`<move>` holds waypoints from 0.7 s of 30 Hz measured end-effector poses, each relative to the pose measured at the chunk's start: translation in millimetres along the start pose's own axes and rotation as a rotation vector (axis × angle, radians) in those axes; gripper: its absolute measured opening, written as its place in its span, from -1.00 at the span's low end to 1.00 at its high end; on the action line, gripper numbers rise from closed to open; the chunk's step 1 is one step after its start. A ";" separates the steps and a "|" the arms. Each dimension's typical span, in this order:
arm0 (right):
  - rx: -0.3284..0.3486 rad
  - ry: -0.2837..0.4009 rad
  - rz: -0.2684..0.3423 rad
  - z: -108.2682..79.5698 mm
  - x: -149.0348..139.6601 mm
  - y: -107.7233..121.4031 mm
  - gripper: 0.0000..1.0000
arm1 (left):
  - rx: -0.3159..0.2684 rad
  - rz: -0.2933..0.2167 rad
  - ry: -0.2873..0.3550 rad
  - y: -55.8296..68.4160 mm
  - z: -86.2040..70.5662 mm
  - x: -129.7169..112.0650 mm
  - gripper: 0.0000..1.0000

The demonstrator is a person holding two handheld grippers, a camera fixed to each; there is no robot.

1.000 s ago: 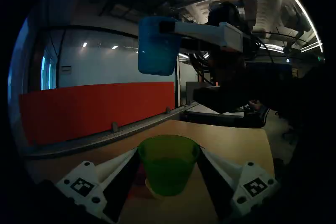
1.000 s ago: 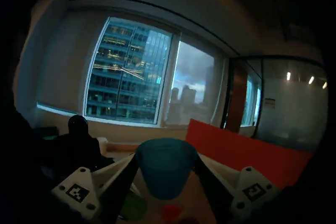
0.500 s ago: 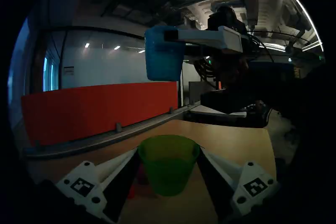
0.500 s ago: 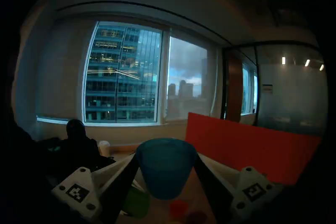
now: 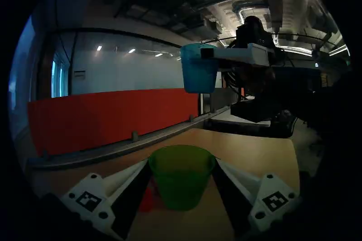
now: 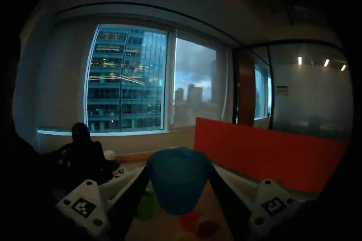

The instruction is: Pour water

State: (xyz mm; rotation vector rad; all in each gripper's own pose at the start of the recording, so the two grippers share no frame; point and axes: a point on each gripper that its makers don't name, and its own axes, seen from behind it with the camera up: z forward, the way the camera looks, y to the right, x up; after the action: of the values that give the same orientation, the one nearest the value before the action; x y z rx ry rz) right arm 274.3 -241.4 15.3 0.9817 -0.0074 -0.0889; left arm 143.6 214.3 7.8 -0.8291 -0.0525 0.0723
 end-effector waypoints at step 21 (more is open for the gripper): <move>-0.064 -0.012 0.001 -40.1 -5.6 20.2 0.82 | 0.041 0.002 -0.008 -14.6 -12.8 6.3 0.76</move>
State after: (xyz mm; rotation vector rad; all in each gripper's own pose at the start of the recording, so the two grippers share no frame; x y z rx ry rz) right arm 272.0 -196.5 10.0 0.9172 -0.0158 -0.0936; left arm 151.4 195.6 10.0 -0.7875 -0.0577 0.0782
